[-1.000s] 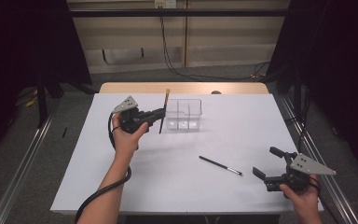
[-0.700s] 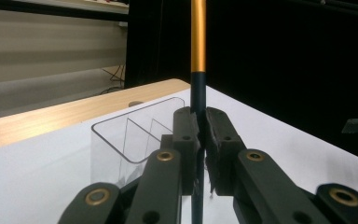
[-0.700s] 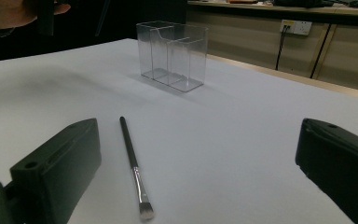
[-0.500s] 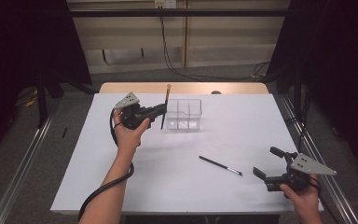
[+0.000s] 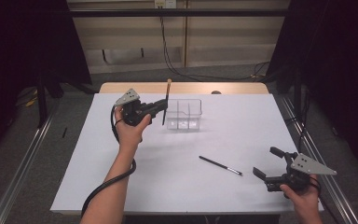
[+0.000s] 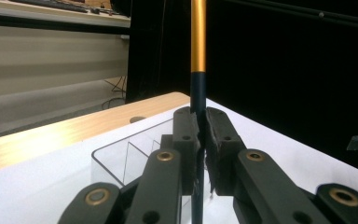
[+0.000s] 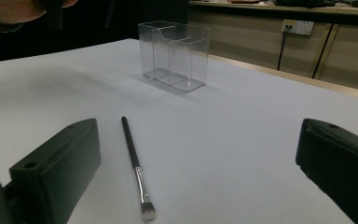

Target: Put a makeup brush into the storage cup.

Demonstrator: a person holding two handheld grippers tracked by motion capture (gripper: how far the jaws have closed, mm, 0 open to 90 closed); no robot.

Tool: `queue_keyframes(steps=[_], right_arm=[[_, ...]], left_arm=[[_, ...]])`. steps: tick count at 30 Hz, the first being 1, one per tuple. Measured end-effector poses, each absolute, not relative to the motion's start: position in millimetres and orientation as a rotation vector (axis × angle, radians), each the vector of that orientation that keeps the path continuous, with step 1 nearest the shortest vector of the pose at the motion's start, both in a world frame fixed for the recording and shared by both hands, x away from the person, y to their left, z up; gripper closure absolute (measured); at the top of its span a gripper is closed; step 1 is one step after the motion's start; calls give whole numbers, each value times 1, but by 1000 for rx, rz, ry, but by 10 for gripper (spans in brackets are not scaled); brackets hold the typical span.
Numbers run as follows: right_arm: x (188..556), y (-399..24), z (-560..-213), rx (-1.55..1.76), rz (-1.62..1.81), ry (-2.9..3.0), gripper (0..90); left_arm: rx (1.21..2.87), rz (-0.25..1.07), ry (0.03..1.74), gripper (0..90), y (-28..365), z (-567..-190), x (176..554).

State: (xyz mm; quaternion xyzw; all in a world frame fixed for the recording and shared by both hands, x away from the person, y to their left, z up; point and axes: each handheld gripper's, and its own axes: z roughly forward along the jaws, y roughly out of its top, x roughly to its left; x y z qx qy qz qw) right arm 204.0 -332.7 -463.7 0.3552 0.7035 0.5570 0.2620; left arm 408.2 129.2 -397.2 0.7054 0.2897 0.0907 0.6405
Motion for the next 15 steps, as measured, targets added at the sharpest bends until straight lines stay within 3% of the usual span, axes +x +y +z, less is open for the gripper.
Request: queue_keyframes(steps=[15], right_arm=[[204,-333,-464,963,1510,1903,0]], left_arm=[[1560,208,654,835,126,-391,418]])
